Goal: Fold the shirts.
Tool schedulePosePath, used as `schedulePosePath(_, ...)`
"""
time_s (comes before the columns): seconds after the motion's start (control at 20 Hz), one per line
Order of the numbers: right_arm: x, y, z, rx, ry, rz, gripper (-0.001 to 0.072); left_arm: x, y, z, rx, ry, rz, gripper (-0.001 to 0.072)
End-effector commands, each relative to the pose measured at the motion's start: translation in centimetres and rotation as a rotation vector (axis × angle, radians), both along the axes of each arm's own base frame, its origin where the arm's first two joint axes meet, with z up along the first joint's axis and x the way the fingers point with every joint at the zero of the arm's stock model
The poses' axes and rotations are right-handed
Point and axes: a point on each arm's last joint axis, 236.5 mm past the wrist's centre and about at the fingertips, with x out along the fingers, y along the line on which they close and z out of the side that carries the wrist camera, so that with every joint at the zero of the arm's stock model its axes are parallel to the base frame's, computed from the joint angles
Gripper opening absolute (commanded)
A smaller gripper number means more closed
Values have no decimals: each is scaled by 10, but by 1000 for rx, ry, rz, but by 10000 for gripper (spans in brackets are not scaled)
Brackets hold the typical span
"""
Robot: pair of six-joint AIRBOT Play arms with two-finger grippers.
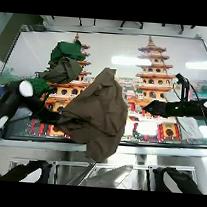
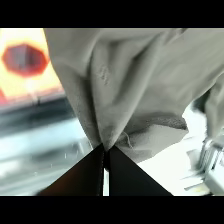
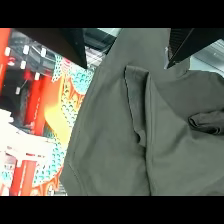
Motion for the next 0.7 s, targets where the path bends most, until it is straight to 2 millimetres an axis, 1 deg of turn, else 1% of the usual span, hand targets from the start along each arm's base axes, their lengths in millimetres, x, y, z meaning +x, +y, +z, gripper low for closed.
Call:
schedulePosePath(0.0,0,1,-13,9,56,-8,552,-37,21,-28,-68,-5,108,16)
schedulePosePath(0.05,-2,1,-20,10,77,-8,552,-38,23,-34,-105,-15,184,15)
schedulePosePath(0.1,-6,1,-31,14,111,-9,553,-34,20,-37,-157,-38,241,15)
schedulePosePath(0.2,-22,2,-60,23,206,-12,555,-26,16,-37,-233,-78,327,16)
schedulePosePath(0.3,-42,6,-90,43,309,-20,555,-22,16,-33,-253,-89,352,16)
schedulePosePath(0.35,-50,10,-101,65,350,-30,555,-19,15,-30,-251,-101,341,16)
schedulePosePath(0.4,-56,16,-109,94,377,-37,555,-16,14,-27,-250,-113,325,16)
schedulePosePath(0.5,-60,28,-122,110,397,-42,554,-9,8,-21,-247,-139,282,16)
schedulePosePath(0.6,-56,48,-134,106,397,-42,554,-6,3,-16,-242,-155,242,16)
schedulePosePath(0.65,-53,61,-141,103,393,-38,555,-5,1,-14,-243,-160,229,16)
